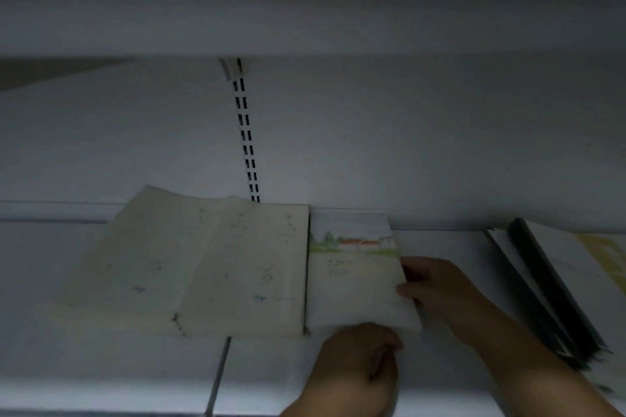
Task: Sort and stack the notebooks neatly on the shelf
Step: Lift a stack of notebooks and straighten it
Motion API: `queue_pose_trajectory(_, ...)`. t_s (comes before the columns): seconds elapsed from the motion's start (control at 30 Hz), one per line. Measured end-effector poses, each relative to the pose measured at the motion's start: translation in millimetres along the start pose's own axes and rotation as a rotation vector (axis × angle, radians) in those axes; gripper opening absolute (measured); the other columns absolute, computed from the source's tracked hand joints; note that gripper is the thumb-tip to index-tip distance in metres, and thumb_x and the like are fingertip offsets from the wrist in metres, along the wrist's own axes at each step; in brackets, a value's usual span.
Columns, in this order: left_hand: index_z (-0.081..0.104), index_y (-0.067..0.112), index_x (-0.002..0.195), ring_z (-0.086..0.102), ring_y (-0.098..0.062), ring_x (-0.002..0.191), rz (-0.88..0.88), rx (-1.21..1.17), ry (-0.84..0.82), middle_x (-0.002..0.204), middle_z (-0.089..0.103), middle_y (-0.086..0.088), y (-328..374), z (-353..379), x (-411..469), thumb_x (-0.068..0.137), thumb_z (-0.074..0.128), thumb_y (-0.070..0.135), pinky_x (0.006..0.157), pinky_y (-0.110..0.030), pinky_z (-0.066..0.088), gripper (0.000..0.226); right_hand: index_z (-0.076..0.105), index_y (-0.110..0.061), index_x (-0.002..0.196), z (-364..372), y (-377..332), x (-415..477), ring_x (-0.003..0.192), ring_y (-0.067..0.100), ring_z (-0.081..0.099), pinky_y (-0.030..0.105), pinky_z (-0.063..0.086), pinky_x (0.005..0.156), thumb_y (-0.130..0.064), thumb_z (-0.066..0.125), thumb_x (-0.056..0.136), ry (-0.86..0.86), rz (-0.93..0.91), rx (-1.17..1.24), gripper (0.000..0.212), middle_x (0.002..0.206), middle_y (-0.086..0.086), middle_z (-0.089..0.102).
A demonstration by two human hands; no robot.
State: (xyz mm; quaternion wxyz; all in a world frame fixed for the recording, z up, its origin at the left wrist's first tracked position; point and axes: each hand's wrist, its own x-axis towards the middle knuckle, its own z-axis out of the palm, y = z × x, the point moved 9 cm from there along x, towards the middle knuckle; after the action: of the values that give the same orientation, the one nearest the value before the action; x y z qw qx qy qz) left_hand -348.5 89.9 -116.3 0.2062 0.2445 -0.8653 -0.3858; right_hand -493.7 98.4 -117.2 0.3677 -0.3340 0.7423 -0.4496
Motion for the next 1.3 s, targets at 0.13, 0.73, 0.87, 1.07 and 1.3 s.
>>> queue_pose_trajectory(0.13,0.045,0.041,0.108,0.051,-0.007,0.105,0.036,0.010,0.045,0.109,0.066,0.006,5,-3,-2,0.071,0.033,0.045,0.090,-0.009,0.035,0.039,0.071,-0.020,0.089,-6,0,1,0.083,0.016,0.068,0.038,0.053,0.087,0.017,0.062,0.071,0.030,-0.015,0.059,0.042,0.088,0.000,0.073)
queue_pose_trajectory(0.73,0.065,0.056,0.068,0.062,0.011,0.073,-0.085,-0.086,0.077,0.067,0.059,0.044,20,-48,-10,0.058,0.046,0.054,0.068,-0.002,0.044,0.021,0.069,-0.019,0.102,-5,8,-9,0.091,0.010,0.067,0.022,0.052,0.077,0.007,0.059,0.080,0.037,-0.078,0.066,0.035,0.099,-0.001,0.073)
queue_pose_trajectory(0.87,0.074,0.029,0.075,0.066,0.005,0.077,-0.192,-0.110,0.787,0.080,0.073,0.020,-17,-240,-61,0.078,0.058,0.021,0.074,-0.008,0.050,0.018,0.074,-0.014,0.090,-11,11,-4,0.090,0.023,0.070,0.040,0.055,0.085,0.001,0.058,0.084,0.029,-0.054,-0.004,0.023,0.090,0.003,0.075)
queue_pose_trajectory(1.07,0.060,0.009,0.111,0.059,-0.009,0.088,-0.721,-0.288,0.658,0.117,0.062,-0.013,-160,-335,-123,0.090,0.054,0.008,0.076,-0.020,0.047,0.022,0.073,-0.012,0.092,-9,-2,4,0.075,0.016,0.066,0.030,0.052,0.069,-0.003,0.063,0.084,0.075,-0.030,-0.081,0.016,0.085,0.003,0.073)
queue_pose_trajectory(1.3,0.064,0.007,0.096,0.070,-0.023,0.065,-0.842,-0.429,0.465,0.072,0.075,-0.006,-175,-308,-95,0.095,0.047,0.026,0.068,-0.037,0.049,0.026,0.071,-0.008,0.102,-11,4,10,0.080,0.023,0.068,0.037,0.050,0.087,0.009,0.068,0.073,0.096,0.064,0.042,0.034,0.079,-0.001,0.073)
